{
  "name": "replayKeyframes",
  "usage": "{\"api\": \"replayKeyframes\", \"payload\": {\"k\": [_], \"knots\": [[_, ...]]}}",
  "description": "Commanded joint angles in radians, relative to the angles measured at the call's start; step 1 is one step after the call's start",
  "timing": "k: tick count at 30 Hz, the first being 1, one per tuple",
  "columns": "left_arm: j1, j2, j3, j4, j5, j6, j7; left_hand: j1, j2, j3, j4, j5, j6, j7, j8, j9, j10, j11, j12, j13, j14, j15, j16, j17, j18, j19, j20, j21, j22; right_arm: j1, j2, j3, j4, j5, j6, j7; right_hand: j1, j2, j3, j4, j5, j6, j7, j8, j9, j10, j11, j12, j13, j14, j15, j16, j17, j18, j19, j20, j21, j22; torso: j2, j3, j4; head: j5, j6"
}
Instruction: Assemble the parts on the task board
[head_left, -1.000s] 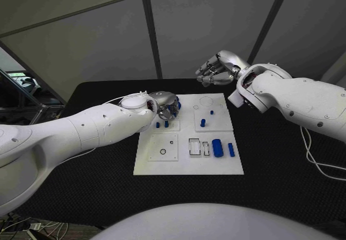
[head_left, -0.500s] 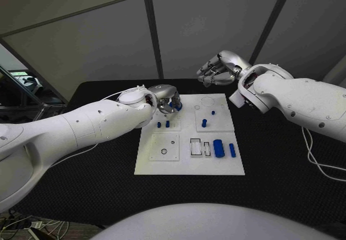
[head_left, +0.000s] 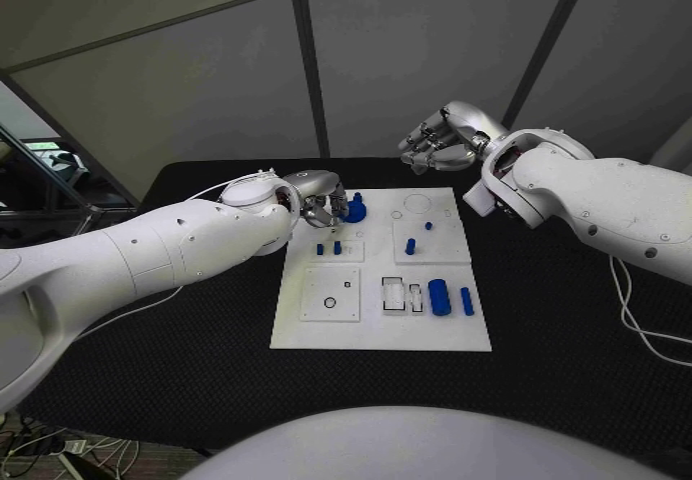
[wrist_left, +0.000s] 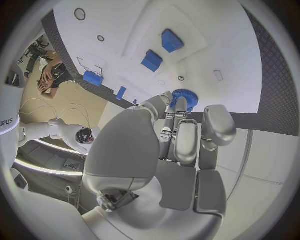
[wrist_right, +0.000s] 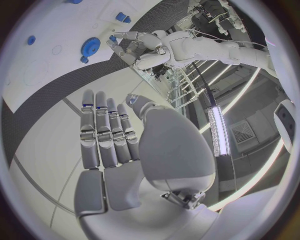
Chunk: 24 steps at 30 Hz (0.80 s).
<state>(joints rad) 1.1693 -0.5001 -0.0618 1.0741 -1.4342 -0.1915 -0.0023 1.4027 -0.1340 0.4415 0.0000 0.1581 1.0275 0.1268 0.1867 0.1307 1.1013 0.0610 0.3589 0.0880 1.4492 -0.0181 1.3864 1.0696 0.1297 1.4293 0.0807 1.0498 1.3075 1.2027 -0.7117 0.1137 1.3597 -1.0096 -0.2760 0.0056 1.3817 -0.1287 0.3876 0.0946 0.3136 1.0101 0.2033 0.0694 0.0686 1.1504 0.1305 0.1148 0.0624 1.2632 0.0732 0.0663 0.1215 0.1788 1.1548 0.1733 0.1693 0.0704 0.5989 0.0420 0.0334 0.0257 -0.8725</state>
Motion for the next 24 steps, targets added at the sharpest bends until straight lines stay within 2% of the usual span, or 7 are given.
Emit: {"api": "replayKeyframes", "payload": {"k": [1,5,8,12,14,24], "knots": [[0.001,-0.012,0.001,0.006,0.015,0.032,-0.012,-0.009,0.002,0.004,0.003,-0.006,0.008,-0.001,-0.006,0.001,0.010,-0.001,-0.006,-0.001,0.001,0.003,0.000,-0.001,-0.042,0.003,0.003,0.002,0.146,0.002,-0.001,0.001,0.002,-0.002,0.002,0.004,0.008,0.005,0.004,0.001,0.006,-0.002,-0.001,-0.002,0.000,-0.002,0.004,-0.005,0.000,0.001,0.005,-0.001,-0.002,0.004,0.008,0.002,-0.006,-0.001,0.001,0.0000,-0.0035,0.003,0.000],[0.000,-0.028,0.001,0.016,0.015,0.036,-0.015,-0.009,0.002,0.004,0.003,-0.006,0.008,-0.001,-0.006,0.002,0.010,-0.001,-0.006,-0.001,0.001,0.003,0.000,-0.001,-0.042,0.003,0.003,0.002,0.146,0.002,-0.001,0.001,0.002,-0.002,0.002,0.003,0.008,0.005,0.004,0.001,0.006,-0.002,-0.001,-0.002,0.000,-0.002,0.004,-0.005,0.000,0.001,0.005,-0.001,-0.002,0.004,0.008,0.002,-0.006,-0.001,0.001,0.0004,-0.0013,0.000,0.000],[0.000,-0.044,0.001,0.025,0.015,0.043,-0.016,-0.009,0.002,0.004,0.003,-0.006,0.009,-0.001,-0.006,0.002,0.012,-0.001,-0.007,0.000,0.001,0.003,-0.001,-0.001,-0.041,0.003,0.003,0.000,0.146,0.002,-0.002,0.001,0.002,-0.002,0.002,0.003,0.008,0.005,0.004,0.001,0.006,-0.002,-0.001,-0.002,0.000,-0.002,0.004,-0.005,0.000,0.001,0.005,-0.001,-0.002,0.004,0.008,0.002,-0.006,-0.001,0.001,-0.0009,-0.0021,-0.004,0.000],[-0.001,-0.062,0.001,0.037,0.015,0.048,-0.017,-0.010,0.002,0.004,0.003,-0.006,0.011,-0.001,-0.006,0.002,0.015,-0.001,-0.009,0.000,0.000,0.004,-0.001,-0.003,-0.041,0.002,0.003,-0.002,0.145,0.002,-0.001,0.001,0.001,-0.003,0.002,0.003,0.008,0.005,0.004,0.001,0.006,-0.002,-0.001,-0.002,0.000,-0.002,0.005,-0.005,0.000,0.001,0.005,-0.001,-0.002,0.004,0.008,0.002,-0.006,-0.001,0.001,-0.0006,-0.0040,-0.004,0.000],[-0.001,-0.065,0.001,0.041,0.015,0.050,-0.017,-0.011,0.001,0.004,0.003,-0.006,0.012,-0.001,-0.006,0.002,0.016,-0.001,-0.010,0.001,0.000,0.004,-0.001,-0.002,-0.041,0.002,0.004,-0.002,0.145,0.002,-0.001,0.001,0.001,-0.003,0.001,0.004,0.007,0.005,0.004,0.001,0.006,-0.002,-0.001,-0.002,0.000,-0.002,0.005,-0.005,0.000,0.001,0.005,-0.001,-0.002,0.004,0.008,0.002,-0.007,-0.001,0.001,0.0000,-0.0011,-0.008,0.000],[-0.002,-0.068,0.001,0.046,0.015,0.065,-0.021,-0.012,0.002,0.003,0.003,-0.006,0.013,0.000,-0.007,0.002,0.018,0.000,-0.011,0.001,0.000,0.004,-0.001,-0.002,-0.041,0.002,0.004,-0.002,0.145,0.002,0.001,0.001,0.000,-0.004,0.002,0.004,0.007,0.005,0.004,0.001,0.006,-0.002,-0.001,-0.002,0.000,-0.002,0.005,-0.005,0.000,0.001,0.005,-0.001,-0.002,0.004,0.008,0.002,-0.007,-0.001,0.001,0.0007,-0.0012,-0.006,0.000]]}}
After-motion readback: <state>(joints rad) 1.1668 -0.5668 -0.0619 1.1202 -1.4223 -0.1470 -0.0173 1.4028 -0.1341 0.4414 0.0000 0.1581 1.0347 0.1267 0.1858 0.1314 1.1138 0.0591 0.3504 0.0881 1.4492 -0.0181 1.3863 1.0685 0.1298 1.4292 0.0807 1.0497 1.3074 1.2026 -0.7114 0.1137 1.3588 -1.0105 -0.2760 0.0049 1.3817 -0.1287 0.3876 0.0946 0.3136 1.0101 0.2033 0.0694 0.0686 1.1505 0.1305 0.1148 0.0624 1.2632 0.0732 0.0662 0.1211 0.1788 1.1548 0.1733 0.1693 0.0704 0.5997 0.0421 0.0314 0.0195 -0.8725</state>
